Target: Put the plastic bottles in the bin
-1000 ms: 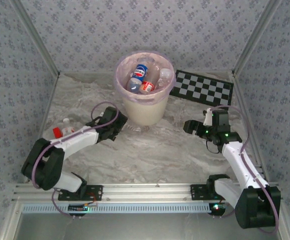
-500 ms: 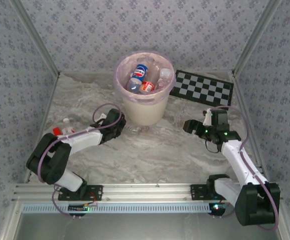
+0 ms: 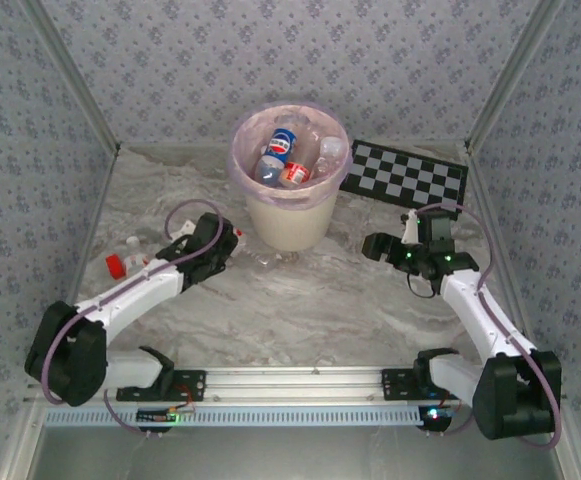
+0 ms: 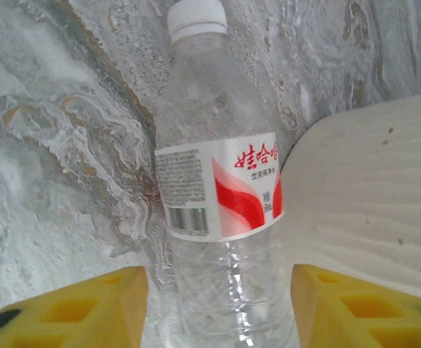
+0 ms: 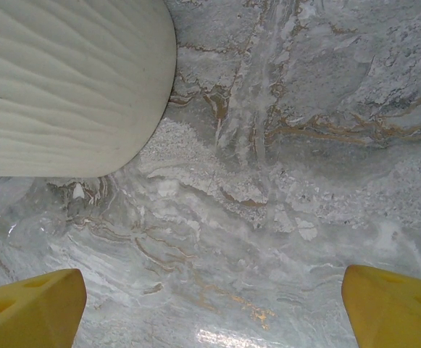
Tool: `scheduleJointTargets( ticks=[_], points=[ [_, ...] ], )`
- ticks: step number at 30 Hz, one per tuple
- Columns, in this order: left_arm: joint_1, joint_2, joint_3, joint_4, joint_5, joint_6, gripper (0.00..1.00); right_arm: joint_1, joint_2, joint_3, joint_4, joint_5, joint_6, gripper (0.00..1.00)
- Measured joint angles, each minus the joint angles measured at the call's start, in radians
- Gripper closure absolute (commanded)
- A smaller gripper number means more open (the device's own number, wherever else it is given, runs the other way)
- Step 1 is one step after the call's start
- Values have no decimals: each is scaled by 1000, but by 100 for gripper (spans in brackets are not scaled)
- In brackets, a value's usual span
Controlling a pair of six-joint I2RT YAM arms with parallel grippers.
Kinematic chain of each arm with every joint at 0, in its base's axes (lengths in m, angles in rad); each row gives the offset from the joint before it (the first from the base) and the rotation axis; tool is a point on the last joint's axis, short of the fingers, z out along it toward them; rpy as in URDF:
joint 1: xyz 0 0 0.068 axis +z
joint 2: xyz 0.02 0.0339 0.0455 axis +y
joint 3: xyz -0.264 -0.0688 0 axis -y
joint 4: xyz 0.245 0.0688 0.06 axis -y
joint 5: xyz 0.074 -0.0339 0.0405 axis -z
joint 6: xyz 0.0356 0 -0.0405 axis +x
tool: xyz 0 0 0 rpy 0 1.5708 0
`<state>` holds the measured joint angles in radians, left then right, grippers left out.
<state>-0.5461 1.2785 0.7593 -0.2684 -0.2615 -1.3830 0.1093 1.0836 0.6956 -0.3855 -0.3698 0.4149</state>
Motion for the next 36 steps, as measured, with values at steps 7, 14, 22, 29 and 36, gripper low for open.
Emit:
scheduleJointTargets(
  ticks=[7, 14, 22, 29, 36],
  points=[
    [16, 185, 42, 55, 127, -19, 0, 14, 16, 5, -1, 0, 0, 7],
    [15, 317, 64, 133, 199, -30, 15, 20, -27, 6, -31, 34, -10, 7],
    [14, 296, 62, 123, 186, -48, 45, 20, -6, 7, -32, 41, -12, 7],
    [37, 104, 113, -58, 81, 99, 47, 19, 28, 36, -34, 40, -12, 7],
    [154, -87, 443, -167, 82, 571, 47, 19, 28, 72, -25, 37, -12, 6]
  ],
)
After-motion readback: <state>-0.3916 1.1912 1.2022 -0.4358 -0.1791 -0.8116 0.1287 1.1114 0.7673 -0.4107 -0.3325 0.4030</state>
